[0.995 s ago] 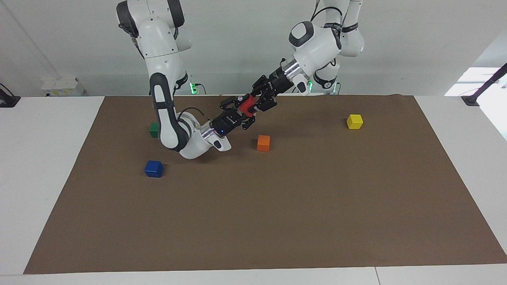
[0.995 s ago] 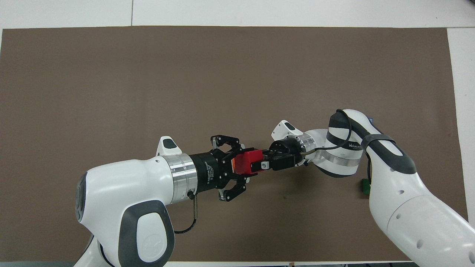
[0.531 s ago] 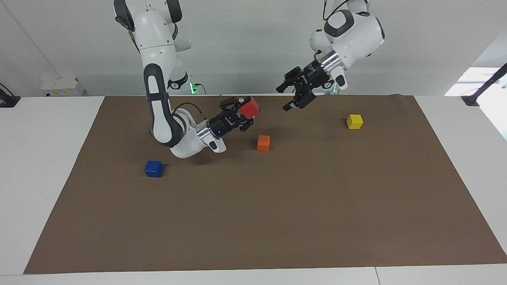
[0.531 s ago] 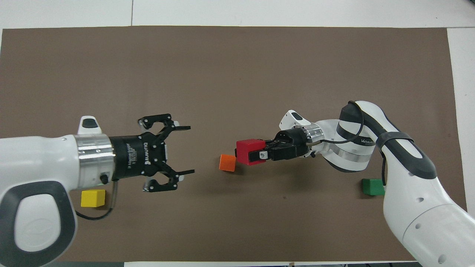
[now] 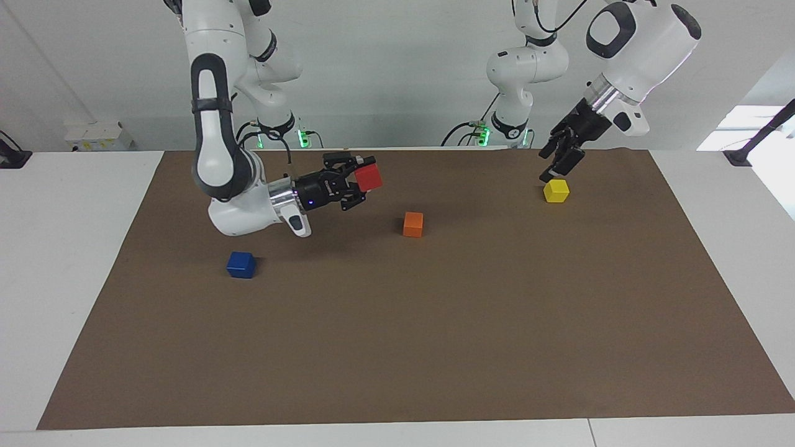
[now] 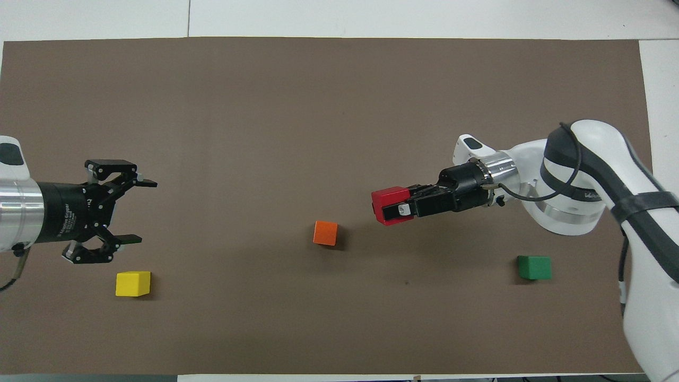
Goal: Transfer red block to right arm and stack on blue block
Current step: 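Carry the red cube with the right gripper over the blue cube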
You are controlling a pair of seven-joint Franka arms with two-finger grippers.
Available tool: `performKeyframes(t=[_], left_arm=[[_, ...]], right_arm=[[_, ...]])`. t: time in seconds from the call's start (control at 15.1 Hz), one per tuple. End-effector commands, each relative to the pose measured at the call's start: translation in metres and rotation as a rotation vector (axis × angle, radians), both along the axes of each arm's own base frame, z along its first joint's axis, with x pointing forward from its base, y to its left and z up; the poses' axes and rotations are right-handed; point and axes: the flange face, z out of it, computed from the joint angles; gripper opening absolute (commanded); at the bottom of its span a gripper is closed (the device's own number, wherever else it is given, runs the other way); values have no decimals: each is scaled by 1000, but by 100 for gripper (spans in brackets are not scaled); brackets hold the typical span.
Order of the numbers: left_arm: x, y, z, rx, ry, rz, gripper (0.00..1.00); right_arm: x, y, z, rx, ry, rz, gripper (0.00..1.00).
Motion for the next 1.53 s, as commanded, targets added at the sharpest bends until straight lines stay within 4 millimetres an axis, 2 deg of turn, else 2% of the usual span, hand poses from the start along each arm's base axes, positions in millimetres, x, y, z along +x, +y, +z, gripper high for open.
performKeyframes(t=[0.0,0.2,0.33,0.46,0.73,0.86,0.93,1.06,1.13,1.19,1.26,1.33,1.46], left_arm=[[37,25,27,180,-72,-159,100],[52,75,38,240,-130,-296,100],[56,87,40,281,-133,-461,100],[63,85,43,312,-65,-547,100],[83,63,43,286,-13,-787,100],[85,56,40,335,21,-878,100],[92,56,34,330,32,-891,100],[107,64,33,331,46,-889,100],[109,58,28,312,67,-901,100],[108,56,32,295,52,-897,100],[103,66,41,291,32,-862,100],[96,57,41,294,32,-878,100],[84,44,23,302,32,-887,100]], right_arm=[[2,-32,45,-287,-73,10,0],[12,-66,63,-529,-137,47,0],[19,-84,76,-719,-171,78,0],[32,-102,90,-918,-209,45,0],[39,-133,90,-1267,-192,1,0],[43,-142,87,-1398,-149,-81,0],[47,-146,87,-1463,-135,-144,0],[45,-152,71,-1548,-99,-188,0],[45,-155,60,-1565,-88,-221,0],[45,-156,52,-1574,-78,-262,0],[44,-158,41,-1578,-47,-298,0],[42,-159,28,-1584,-4,-328,0],[44,-161,14,-1610,28,-382,0]])
